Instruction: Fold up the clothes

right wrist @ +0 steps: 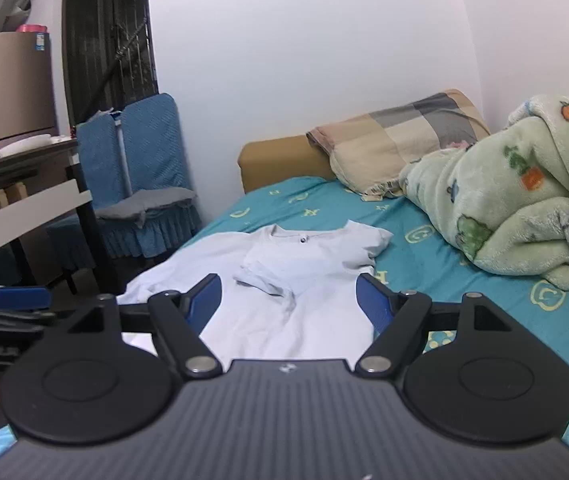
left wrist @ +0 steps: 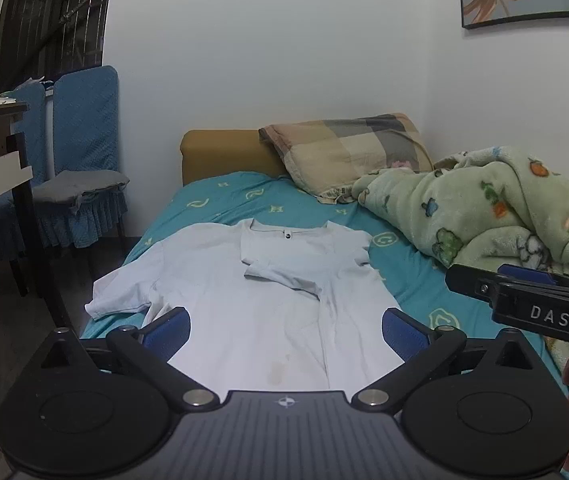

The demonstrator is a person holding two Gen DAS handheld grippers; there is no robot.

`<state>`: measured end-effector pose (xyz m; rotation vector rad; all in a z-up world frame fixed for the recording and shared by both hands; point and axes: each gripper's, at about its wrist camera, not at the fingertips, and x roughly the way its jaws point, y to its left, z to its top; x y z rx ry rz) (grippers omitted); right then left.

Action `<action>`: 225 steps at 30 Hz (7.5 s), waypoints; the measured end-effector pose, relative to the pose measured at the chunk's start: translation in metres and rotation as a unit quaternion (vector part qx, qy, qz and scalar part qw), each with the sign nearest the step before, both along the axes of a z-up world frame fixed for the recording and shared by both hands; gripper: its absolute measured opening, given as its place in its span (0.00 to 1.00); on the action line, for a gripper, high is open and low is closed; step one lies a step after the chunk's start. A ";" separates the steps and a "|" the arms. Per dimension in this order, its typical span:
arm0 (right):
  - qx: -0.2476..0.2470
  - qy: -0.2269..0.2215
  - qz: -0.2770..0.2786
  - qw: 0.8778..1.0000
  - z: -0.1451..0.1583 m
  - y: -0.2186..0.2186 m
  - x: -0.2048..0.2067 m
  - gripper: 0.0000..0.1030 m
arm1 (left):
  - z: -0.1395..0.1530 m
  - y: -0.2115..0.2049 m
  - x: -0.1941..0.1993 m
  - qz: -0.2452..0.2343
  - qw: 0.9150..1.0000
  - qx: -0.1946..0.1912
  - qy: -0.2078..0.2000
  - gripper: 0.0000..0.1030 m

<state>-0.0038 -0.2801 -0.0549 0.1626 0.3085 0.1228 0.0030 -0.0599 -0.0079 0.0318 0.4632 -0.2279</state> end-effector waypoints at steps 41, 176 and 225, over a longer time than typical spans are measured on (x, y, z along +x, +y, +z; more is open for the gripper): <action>-0.247 0.115 0.276 0.922 -0.125 0.359 0.287 0.36 | -0.060 0.274 0.113 0.246 0.949 -0.181 0.084 1.00; 0.086 0.138 -0.026 0.986 0.006 -0.042 0.193 0.72 | -0.074 0.007 0.064 -0.023 0.997 -0.011 0.078 0.92; 0.129 0.154 -0.062 0.978 -0.026 -0.062 0.099 0.81 | -0.116 0.052 0.131 0.045 0.987 -0.072 0.136 0.91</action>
